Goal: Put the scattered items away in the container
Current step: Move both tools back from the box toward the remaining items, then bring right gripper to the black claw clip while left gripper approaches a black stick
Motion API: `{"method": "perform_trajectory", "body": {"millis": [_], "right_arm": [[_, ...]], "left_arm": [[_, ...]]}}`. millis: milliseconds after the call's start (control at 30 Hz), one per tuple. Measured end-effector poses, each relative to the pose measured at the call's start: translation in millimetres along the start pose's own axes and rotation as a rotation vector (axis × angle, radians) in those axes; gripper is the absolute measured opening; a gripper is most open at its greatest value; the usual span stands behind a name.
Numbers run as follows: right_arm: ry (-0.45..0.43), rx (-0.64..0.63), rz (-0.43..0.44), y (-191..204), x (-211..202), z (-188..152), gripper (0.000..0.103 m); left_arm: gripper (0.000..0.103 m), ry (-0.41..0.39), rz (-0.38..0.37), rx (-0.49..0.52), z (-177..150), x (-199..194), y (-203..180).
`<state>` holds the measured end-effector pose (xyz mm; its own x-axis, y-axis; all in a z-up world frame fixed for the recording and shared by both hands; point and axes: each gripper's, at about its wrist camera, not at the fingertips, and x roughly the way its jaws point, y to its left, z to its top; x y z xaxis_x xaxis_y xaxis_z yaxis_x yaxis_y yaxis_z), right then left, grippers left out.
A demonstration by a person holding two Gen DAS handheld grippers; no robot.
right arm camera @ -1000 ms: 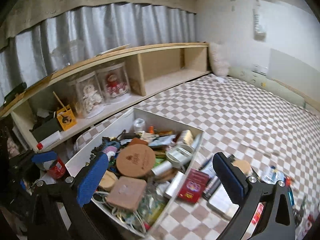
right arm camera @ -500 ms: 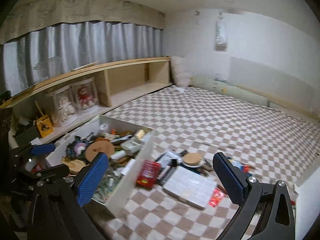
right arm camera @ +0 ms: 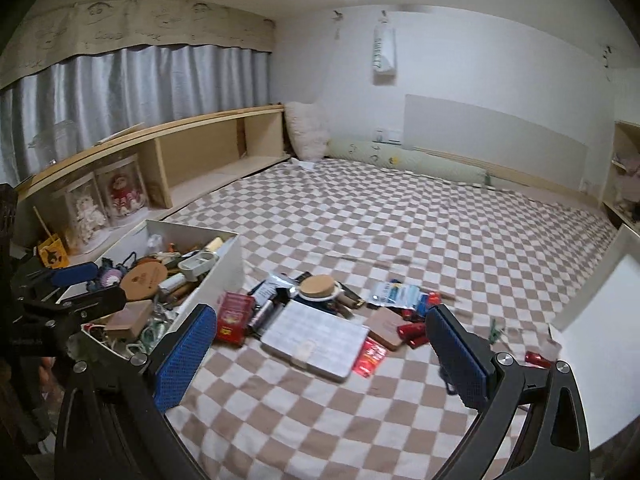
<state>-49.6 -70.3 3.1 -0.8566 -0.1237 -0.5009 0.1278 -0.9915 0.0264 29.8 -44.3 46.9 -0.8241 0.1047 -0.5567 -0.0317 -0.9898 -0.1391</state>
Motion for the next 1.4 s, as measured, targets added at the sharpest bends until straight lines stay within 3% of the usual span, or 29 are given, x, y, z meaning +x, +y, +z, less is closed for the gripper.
{"method": "perform_trajectory", "body": {"millis": [400, 667, 1033, 1200, 1400], "right_arm": [[0.028, 0.042, -0.088, -42.9, 5.0, -13.7, 0.103], [0.057, 0.076, -0.117, -68.3, 18.8, -23.5, 0.103], [0.091, 0.108, -0.126, -90.4, 41.3, -45.9, 0.103], [0.131, 0.134, -0.124, -102.9, 54.1, -62.8, 0.103], [0.187, 0.192, -0.147, -126.4, 69.7, -83.6, 0.103]], "left_arm": [[0.103, 0.028, -0.038, 0.028, 4.7, 28.9, -31.4], [0.103, 0.078, -0.063, 0.022, -0.3, 57.9, -42.3], [0.103, 0.075, -0.065, 0.069, -16.9, 90.9, -64.5], [0.103, 0.143, -0.098, 0.071, -24.3, 112.9, -71.8], [0.103, 0.194, -0.026, 0.107, -32.5, 139.2, -86.4]]}}
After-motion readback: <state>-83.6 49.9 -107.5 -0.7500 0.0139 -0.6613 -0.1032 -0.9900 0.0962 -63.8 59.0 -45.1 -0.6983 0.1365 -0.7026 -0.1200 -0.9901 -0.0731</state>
